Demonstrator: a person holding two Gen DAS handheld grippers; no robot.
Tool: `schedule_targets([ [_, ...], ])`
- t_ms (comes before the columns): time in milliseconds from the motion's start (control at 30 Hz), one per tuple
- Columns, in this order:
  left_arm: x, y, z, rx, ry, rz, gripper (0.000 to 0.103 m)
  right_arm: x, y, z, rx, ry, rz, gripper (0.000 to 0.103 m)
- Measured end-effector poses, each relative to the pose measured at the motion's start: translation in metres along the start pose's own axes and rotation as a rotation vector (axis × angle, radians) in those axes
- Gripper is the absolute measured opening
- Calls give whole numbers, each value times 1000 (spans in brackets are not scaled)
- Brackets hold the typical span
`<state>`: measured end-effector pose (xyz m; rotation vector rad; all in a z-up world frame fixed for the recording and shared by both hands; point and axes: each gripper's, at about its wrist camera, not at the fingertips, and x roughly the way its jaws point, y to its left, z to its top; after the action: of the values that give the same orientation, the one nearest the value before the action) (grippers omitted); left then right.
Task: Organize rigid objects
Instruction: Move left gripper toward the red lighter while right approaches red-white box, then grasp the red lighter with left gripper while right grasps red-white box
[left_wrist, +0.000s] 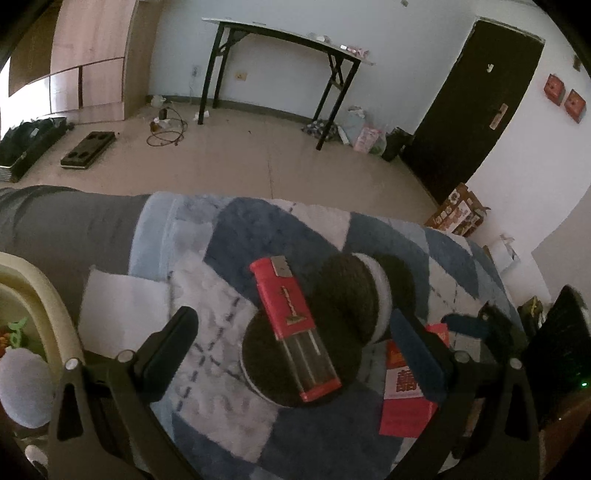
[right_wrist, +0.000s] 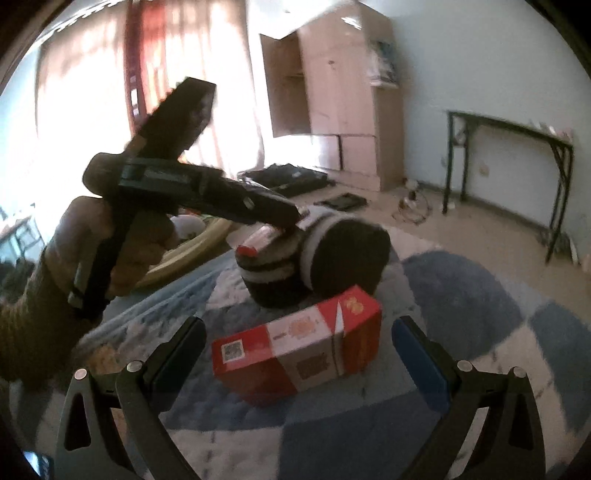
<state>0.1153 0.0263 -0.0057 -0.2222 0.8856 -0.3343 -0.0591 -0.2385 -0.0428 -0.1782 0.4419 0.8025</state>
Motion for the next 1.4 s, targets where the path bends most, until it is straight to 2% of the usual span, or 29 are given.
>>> schedule_targets([
  [133,9,0,-1,-5,15,5,102,3,1,0,-38,3,66,103],
  [233,12,-2,-2,1,22,6,102,12,6,-3,-65,30,75,103],
  [367,12,-4,-1,21,10,-10,102,22,4,-2,-59,71,54,103],
  [500,18,-3,-2,30,26,-23,95,32,-2,2,-30,104,41,102],
  [633,21,0,-2,23,22,-50,94,42,4,5,-57,144,12,103],
  [833,22,-2,-3,36,25,-48,94,65,-10,12,6,188,56,101],
  [867,22,-1,-3,39,24,-49,93,67,-11,12,12,198,61,99],
  [933,20,-2,-2,45,24,-63,83,67,-8,13,-1,199,60,94],
  [1000,17,-2,-2,49,16,-76,73,67,-8,12,-2,195,53,75],
  [1033,16,-2,-1,53,13,-72,70,66,-8,12,6,189,38,69],
  [1100,15,0,-1,58,12,-78,69,62,-13,11,28,168,29,47],
  [1167,16,2,-2,64,16,-102,68,59,-16,9,43,155,7,36],
  [1233,17,6,-1,63,16,-116,68,59,-14,8,38,156,-21,31],
  [1400,9,11,3,56,4,-119,67,64,-11,6,43,166,-33,31],
])
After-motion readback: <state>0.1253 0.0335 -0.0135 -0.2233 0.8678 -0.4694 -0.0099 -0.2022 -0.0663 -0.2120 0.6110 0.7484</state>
